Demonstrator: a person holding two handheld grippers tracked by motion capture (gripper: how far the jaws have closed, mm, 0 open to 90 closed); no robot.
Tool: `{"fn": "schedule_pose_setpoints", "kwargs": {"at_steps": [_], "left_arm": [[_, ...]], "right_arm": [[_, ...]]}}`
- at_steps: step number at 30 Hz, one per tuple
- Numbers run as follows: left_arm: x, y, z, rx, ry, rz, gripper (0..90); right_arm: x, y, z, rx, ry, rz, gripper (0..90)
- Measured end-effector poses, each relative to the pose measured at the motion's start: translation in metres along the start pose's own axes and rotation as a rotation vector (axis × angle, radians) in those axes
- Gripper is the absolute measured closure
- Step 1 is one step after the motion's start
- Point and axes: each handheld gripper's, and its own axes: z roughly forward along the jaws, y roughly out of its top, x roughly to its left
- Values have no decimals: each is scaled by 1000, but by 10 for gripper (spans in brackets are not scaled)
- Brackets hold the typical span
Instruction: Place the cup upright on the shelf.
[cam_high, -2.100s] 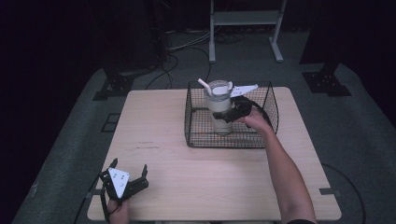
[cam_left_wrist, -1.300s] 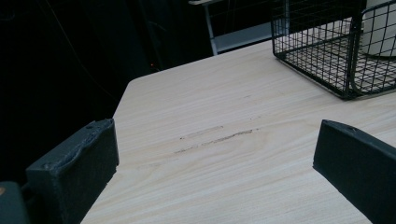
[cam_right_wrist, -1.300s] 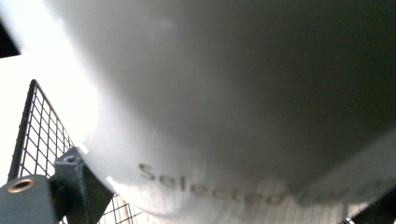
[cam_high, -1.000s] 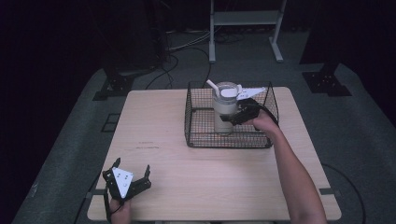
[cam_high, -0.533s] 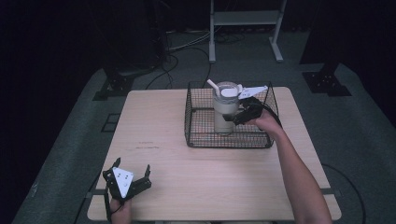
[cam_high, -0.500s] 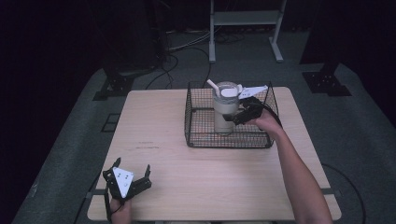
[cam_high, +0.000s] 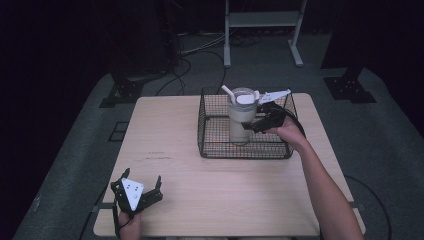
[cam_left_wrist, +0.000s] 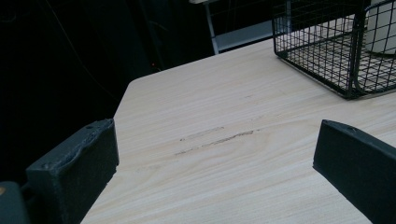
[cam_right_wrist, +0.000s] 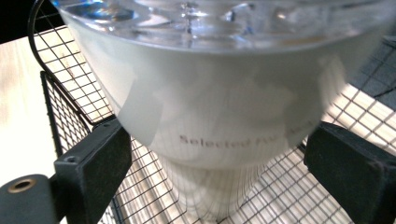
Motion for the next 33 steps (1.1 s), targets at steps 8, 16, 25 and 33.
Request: {"fn": "schedule_pose_setpoints", "kwargs": {"at_steps": [8,16,25,33], "left_arm": [[-4,1,1,1,-16,15,0],[-7,1,0,2,-33,24,0],[-6,1,0,7,-35,29,0],[-7,1,0,6,-38,27,0]], "right_arm": [[5,-1,-22,-40,-49,84,76],[11,1,-50,-79,-59,111,77],[17,1,-67,-65,-52,90,78],[22,-2,-78,-43,-43,68,78]]}}
